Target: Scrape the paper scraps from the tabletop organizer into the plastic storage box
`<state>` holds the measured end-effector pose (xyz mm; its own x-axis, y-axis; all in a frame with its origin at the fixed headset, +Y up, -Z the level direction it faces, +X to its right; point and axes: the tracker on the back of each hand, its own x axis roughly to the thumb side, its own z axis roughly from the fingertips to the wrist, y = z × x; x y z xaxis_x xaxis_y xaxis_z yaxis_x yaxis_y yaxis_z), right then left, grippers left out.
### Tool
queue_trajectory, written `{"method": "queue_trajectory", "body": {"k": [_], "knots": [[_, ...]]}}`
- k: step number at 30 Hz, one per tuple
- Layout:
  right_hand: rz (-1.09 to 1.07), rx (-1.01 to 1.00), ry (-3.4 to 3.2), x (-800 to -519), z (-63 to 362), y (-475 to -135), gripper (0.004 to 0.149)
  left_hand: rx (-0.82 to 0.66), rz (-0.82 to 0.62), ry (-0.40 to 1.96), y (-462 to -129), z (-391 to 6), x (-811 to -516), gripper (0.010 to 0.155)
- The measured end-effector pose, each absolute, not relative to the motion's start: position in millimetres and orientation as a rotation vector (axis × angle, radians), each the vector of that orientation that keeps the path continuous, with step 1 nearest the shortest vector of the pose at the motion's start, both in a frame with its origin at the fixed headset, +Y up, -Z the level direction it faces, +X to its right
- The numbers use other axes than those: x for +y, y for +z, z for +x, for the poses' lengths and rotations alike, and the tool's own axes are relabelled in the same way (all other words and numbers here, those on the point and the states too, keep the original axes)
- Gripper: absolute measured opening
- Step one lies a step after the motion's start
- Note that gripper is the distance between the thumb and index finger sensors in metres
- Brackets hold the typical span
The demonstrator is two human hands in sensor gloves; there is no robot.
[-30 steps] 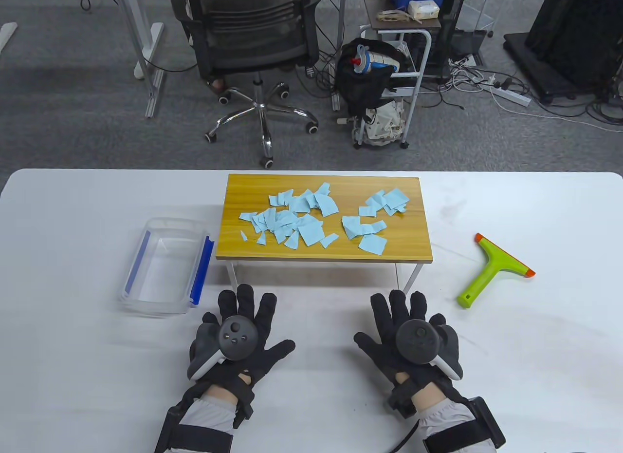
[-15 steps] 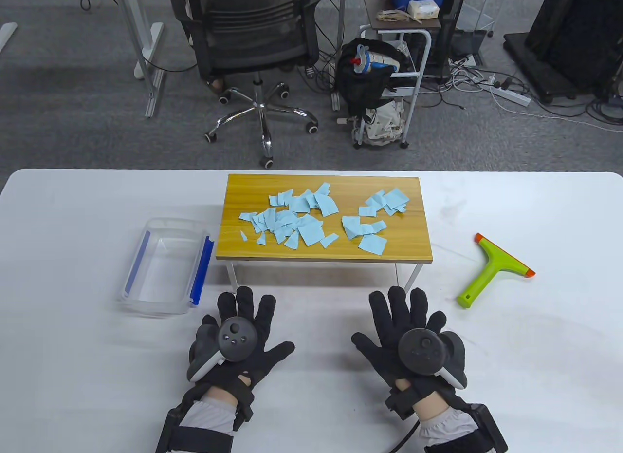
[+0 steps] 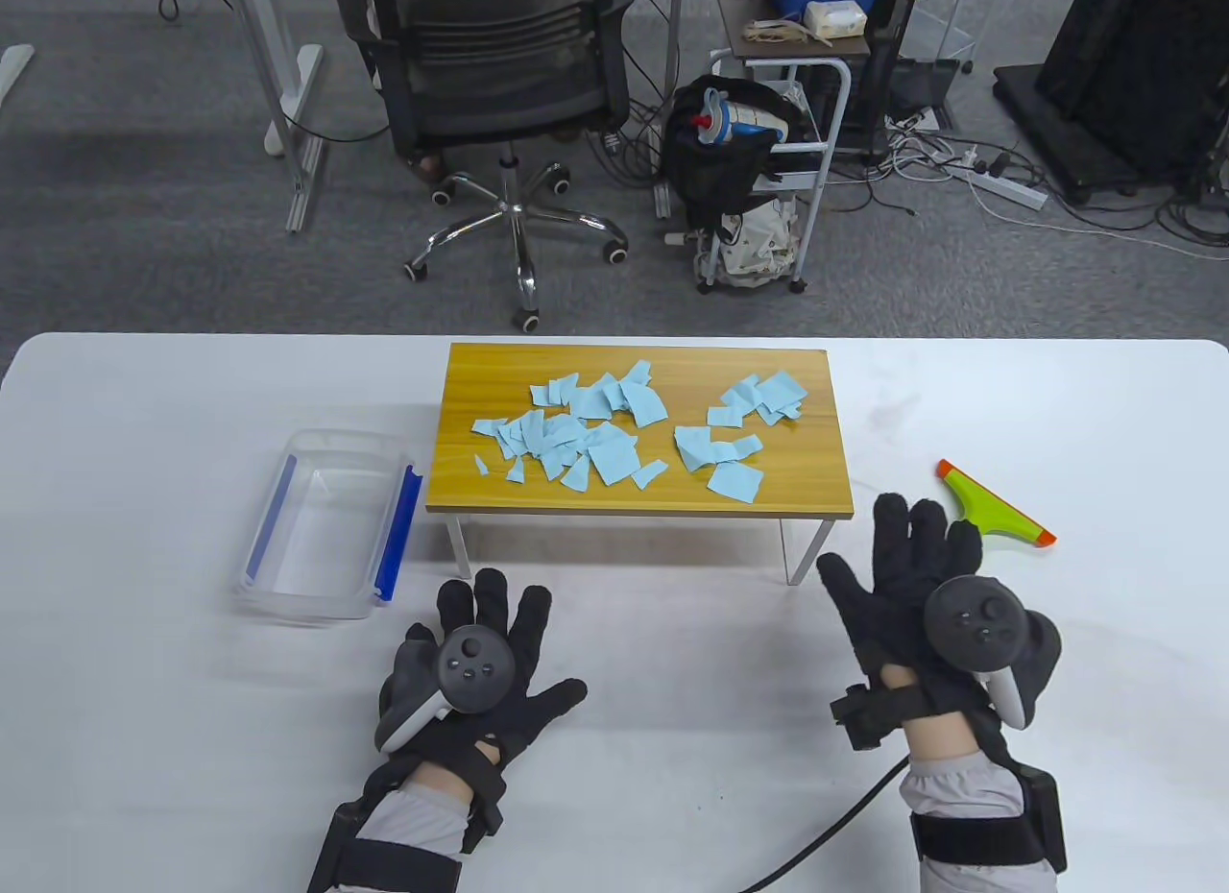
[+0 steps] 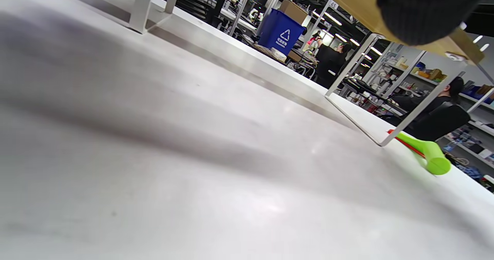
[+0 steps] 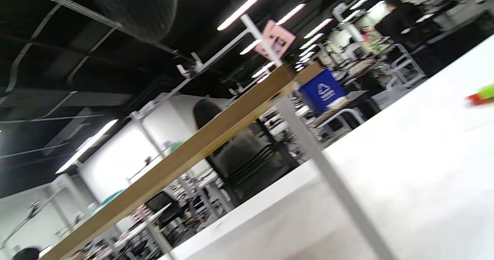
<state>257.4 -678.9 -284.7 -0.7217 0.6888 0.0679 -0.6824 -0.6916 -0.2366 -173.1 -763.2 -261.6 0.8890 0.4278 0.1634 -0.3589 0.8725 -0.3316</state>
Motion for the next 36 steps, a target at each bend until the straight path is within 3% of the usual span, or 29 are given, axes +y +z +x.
{"method": "queue_trajectory", "body": {"k": [5, 10, 14, 21, 29, 33, 36], "knots": [[-0.249, -0.245, 2.339, -682, 303, -306, 0.084, -0.214, -0.288, 0.42, -264, -175, -761, 0.092], [-0.52, -0.072, 2.366, -719, 330, -330, 0.084, -0.208, -0.292, 0.409, -266, -175, -761, 0.091], [-0.691, 0.081, 2.414, -752, 332, -353, 0.079, -0.204, -0.306, 0.405, -267, -174, -762, 0.091], [-0.882, 0.196, 2.649, -781, 311, -382, 0.081, -0.192, -0.329, 0.395, -269, -173, -762, 0.09], [-1.108, 0.292, 2.636, -789, 319, -384, 0.087, -0.175, -0.348, 0.406, -271, -177, -761, 0.09], [-1.081, 0.239, 2.439, -791, 333, -371, 0.072, -0.176, -0.351, 0.408, -271, -177, -762, 0.089], [-0.995, 0.107, 2.323, -777, 340, -361, 0.069, -0.178, -0.356, 0.406, -271, -176, -762, 0.089]]}}
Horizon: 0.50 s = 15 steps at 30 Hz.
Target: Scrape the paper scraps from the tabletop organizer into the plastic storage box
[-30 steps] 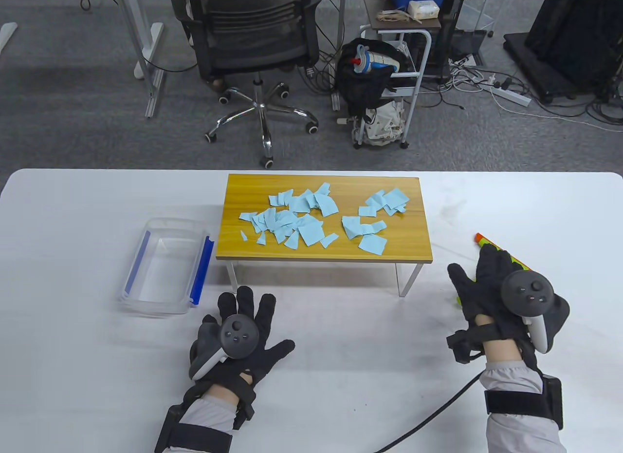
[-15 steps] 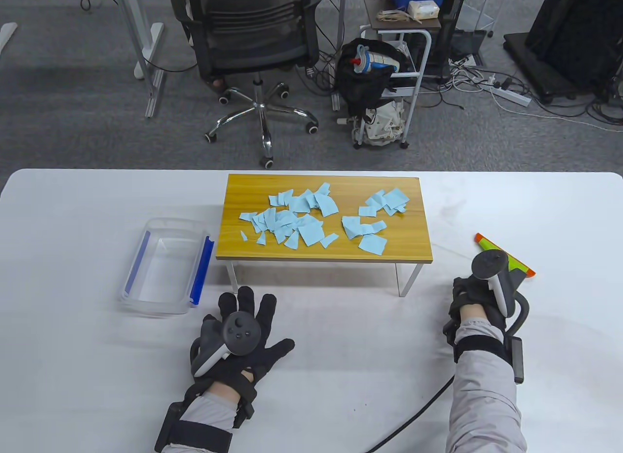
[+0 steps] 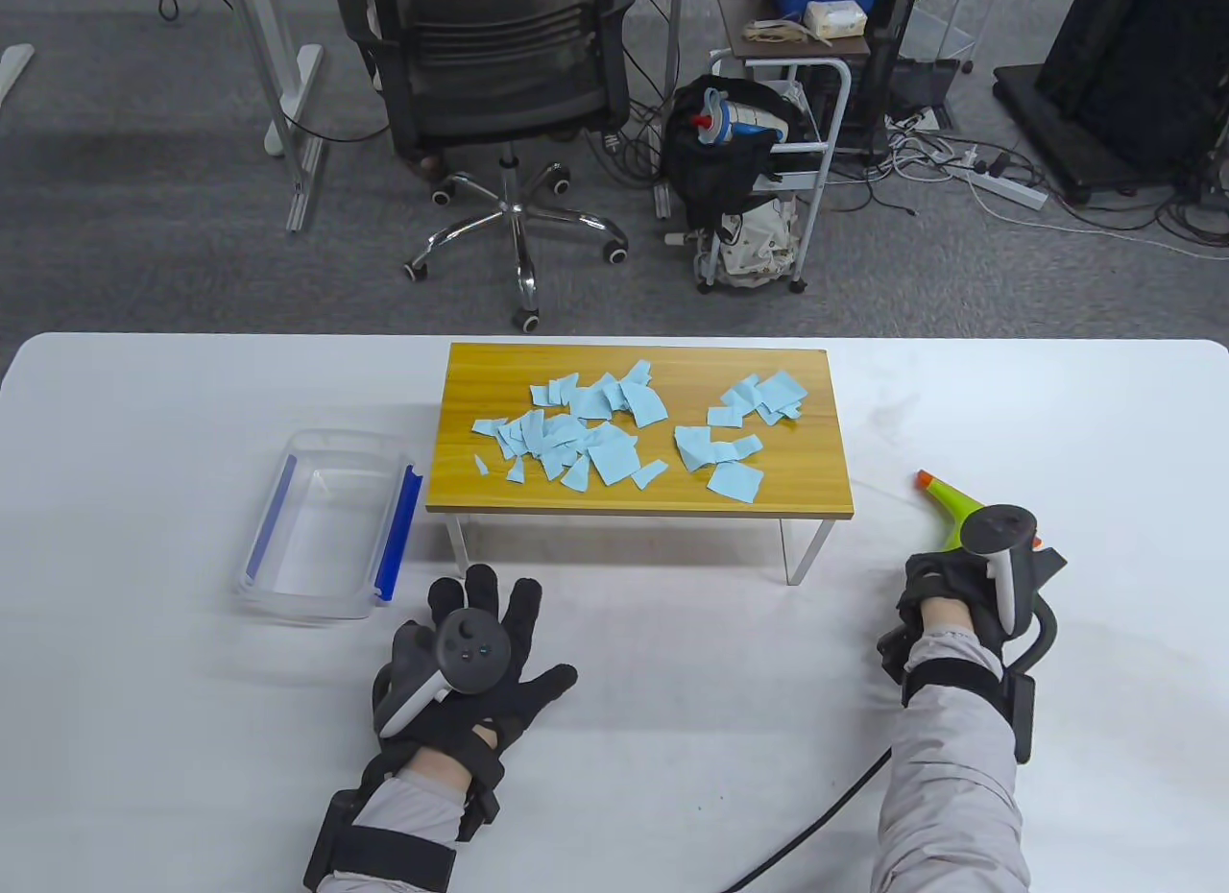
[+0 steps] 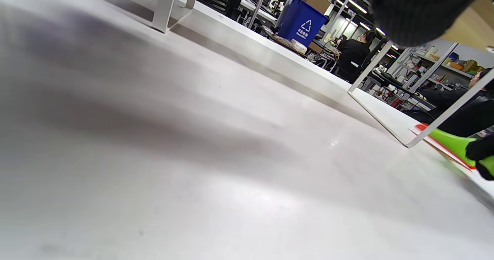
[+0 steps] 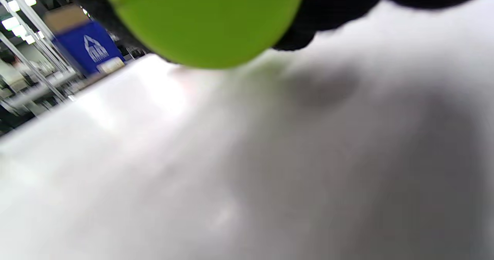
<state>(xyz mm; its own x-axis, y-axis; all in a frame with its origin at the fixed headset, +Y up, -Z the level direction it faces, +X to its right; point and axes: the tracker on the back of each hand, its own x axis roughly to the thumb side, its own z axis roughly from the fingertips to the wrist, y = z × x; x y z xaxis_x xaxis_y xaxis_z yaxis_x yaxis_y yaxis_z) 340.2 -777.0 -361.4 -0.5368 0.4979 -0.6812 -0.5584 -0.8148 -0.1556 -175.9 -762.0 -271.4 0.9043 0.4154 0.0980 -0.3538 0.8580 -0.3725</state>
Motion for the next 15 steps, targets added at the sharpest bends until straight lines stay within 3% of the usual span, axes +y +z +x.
{"method": "queue_trajectory", "body": {"k": [4, 8, 11, 15], "knots": [[-0.753, -0.135, 2.122, -733, 338, -354, 0.069, -0.184, -0.364, 0.4, -271, -174, -763, 0.089], [-0.424, -0.275, 2.076, -669, 311, -351, 0.067, -0.19, -0.361, 0.388, -269, -172, -762, 0.089], [-0.164, -0.344, 2.201, -615, 270, -348, 0.065, -0.194, -0.36, 0.38, -268, -171, -762, 0.089], [0.087, -0.416, 2.366, -570, 212, -348, 0.061, -0.194, -0.356, 0.375, -268, -172, -762, 0.089]]}}
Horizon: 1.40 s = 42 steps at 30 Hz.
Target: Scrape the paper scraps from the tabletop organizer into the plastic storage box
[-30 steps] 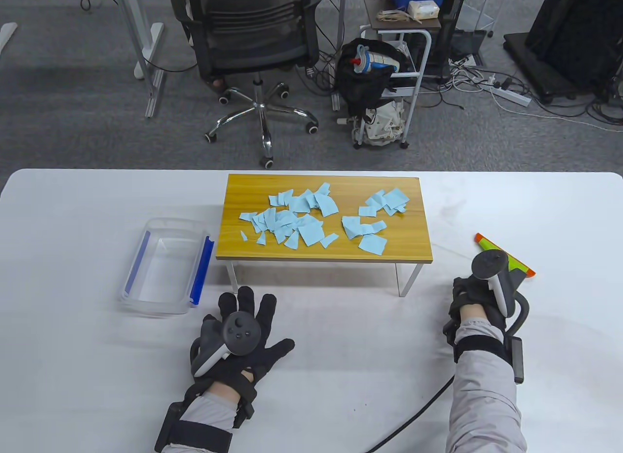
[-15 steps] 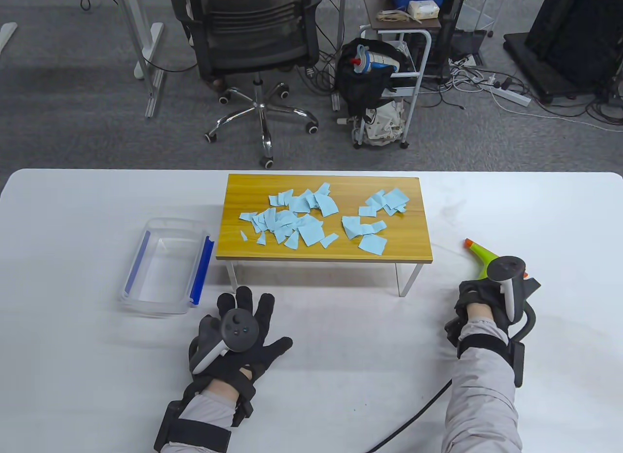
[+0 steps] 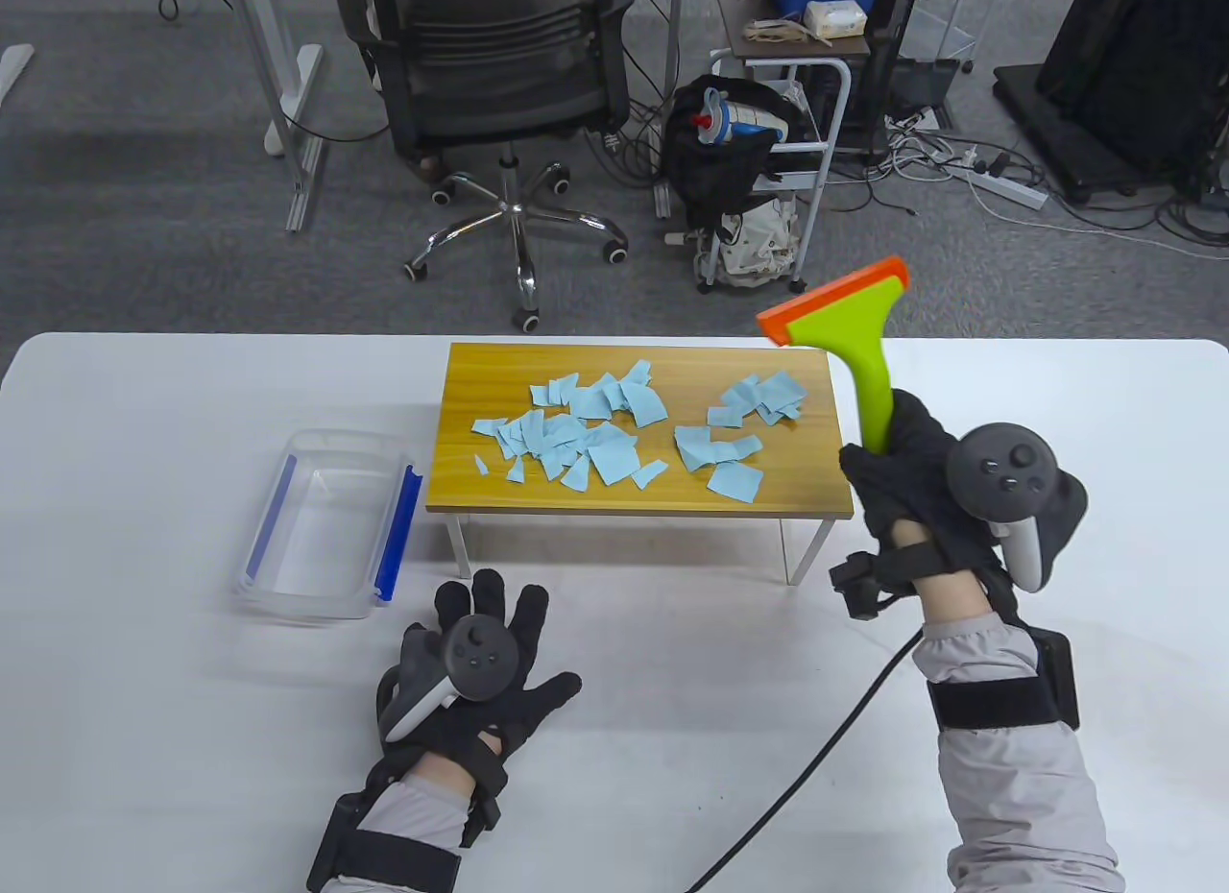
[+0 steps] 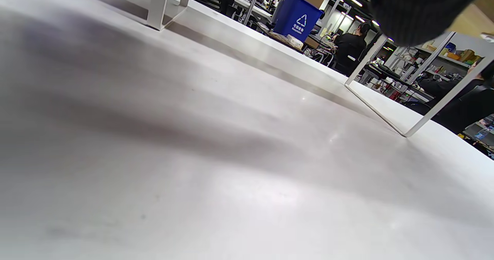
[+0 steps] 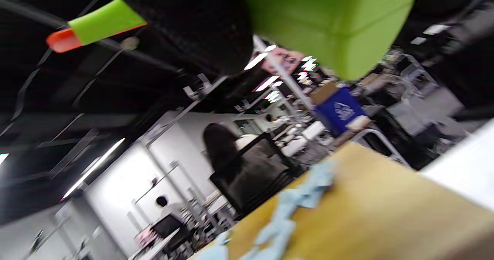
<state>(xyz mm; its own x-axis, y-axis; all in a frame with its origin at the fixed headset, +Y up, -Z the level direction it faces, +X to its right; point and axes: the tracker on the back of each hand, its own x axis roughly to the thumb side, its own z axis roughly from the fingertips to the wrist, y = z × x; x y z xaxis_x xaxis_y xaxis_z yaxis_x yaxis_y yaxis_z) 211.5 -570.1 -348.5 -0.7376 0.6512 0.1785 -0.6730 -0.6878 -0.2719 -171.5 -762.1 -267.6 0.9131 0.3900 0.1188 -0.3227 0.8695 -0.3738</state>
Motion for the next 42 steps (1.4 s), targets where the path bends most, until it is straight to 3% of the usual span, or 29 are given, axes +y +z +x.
{"method": "queue_trajectory", "body": {"k": [2, 7, 12, 19, 25, 34, 42], "knots": [[0.217, -0.46, 2.47, -552, 173, -354, 0.055, -0.194, -0.351, 0.38, -267, -172, -761, 0.089], [0.454, -0.432, 2.749, -541, 92, -371, 0.05, -0.19, -0.339, 0.398, -267, -175, -757, 0.089], [0.694, -0.271, 3.009, -552, 12, -392, 0.051, -0.181, -0.33, 0.396, -268, -177, -756, 0.089], [0.848, 0.017, 3.111, -567, -54, -416, 0.051, -0.178, -0.335, 0.409, -268, -179, -756, 0.089], [0.818, 0.159, 3.258, -579, -63, -434, 0.05, -0.187, -0.335, 0.415, -268, -179, -757, 0.089], [0.611, 0.063, 3.425, -575, -24, -452, 0.047, -0.191, -0.339, 0.42, -269, -178, -757, 0.089], [0.526, -0.105, 3.499, -554, -17, -455, 0.047, -0.19, -0.335, 0.415, -269, -179, -757, 0.089]]}}
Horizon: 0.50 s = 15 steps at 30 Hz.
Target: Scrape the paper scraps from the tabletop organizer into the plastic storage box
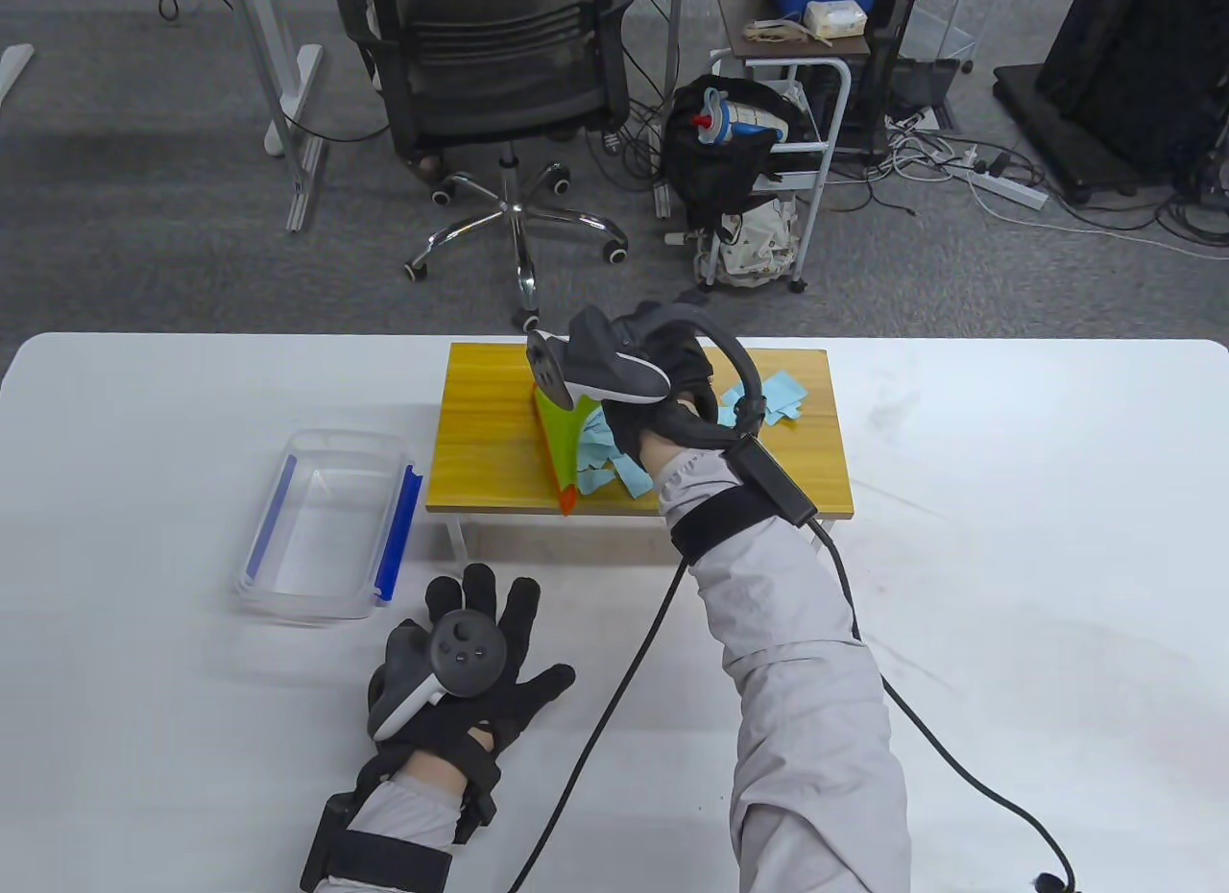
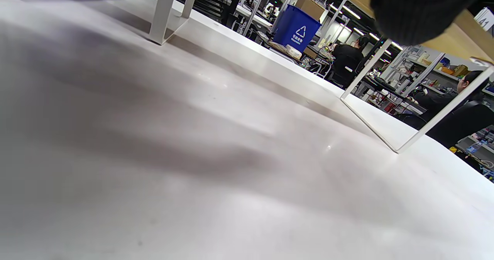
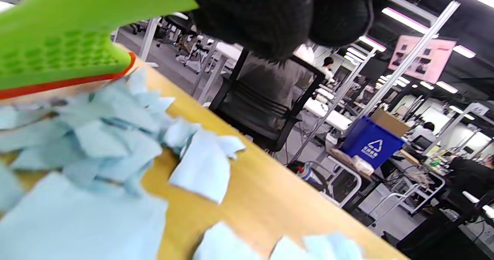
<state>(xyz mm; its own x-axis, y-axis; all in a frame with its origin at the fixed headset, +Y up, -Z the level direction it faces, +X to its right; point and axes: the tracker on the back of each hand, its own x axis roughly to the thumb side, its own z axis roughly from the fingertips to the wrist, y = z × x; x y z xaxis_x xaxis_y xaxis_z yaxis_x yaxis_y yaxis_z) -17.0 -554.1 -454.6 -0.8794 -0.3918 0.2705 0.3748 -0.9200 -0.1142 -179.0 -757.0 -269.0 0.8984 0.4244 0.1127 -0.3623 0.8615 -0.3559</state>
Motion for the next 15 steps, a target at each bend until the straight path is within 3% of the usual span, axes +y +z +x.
{"method": "queue_trajectory", "body": {"k": [5, 11, 15], "knots": [[-0.374, 0.114, -2.79, -556, -18, -460, 0.056, -0.191, -0.34, 0.416, -269, -179, -758, 0.089], [-0.442, 0.07, -2.738, -580, -27, -460, 0.065, -0.188, -0.339, 0.42, -270, -180, -757, 0.089], [-0.339, 0.012, -2.714, -583, -18, -462, 0.068, -0.188, -0.341, 0.422, -270, -179, -758, 0.089]]}}
